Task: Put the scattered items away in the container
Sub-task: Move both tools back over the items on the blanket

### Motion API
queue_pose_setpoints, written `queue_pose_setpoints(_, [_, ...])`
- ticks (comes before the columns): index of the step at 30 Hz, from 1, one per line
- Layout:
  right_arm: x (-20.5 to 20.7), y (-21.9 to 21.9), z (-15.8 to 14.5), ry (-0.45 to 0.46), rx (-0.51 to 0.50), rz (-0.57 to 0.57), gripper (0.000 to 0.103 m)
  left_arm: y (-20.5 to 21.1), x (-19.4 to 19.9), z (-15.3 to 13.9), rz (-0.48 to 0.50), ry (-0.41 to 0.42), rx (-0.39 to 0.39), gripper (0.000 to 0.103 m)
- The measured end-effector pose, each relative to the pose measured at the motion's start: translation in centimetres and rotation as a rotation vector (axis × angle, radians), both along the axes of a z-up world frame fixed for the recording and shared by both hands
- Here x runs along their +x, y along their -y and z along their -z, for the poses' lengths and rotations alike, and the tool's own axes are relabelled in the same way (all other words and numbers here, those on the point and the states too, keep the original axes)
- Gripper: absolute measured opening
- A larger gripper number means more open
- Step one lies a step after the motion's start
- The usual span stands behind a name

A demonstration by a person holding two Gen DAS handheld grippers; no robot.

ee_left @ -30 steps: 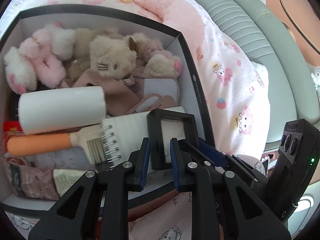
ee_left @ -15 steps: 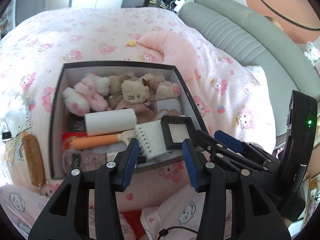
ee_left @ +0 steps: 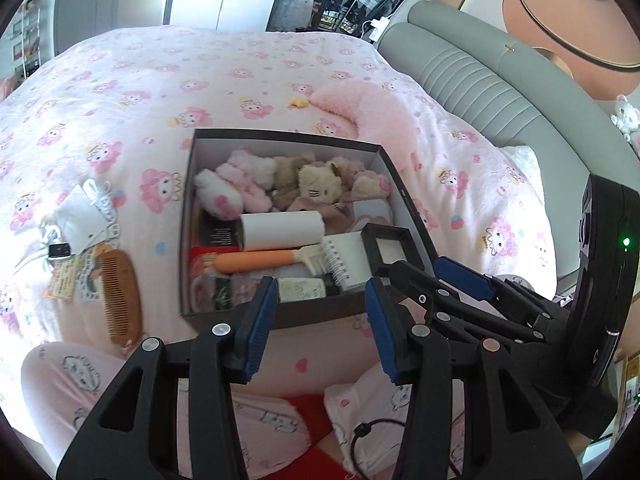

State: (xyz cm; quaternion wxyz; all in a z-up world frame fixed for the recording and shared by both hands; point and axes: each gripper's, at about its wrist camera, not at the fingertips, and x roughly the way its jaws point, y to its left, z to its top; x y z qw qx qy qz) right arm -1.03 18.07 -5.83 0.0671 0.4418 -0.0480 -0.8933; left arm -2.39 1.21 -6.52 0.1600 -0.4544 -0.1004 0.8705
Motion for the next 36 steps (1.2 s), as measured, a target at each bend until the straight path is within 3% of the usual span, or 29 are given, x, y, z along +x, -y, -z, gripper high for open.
queue_pose_setpoints(17, [0.8, 5.6, 0.2, 0.013, 0.027, -0.095, 0.045, 4.9, 2.2, 0.5, -0.097, 0.015, -0.01, 0.047])
queue_pose_setpoints(28, [-0.1, 14.0, 2.3, 0.091, 0.024, -0.279, 0.045, 13.0, 3.8, 2.7, -0.246, 0.072, 0.009, 0.047])
queue_pose_setpoints(36, [-1.6, 20.9, 3.4, 0.131, 0.02, -0.409, 0.045, 20.0, 3.6, 4.5, -0.372, 0.1, 0.071, 0.047])
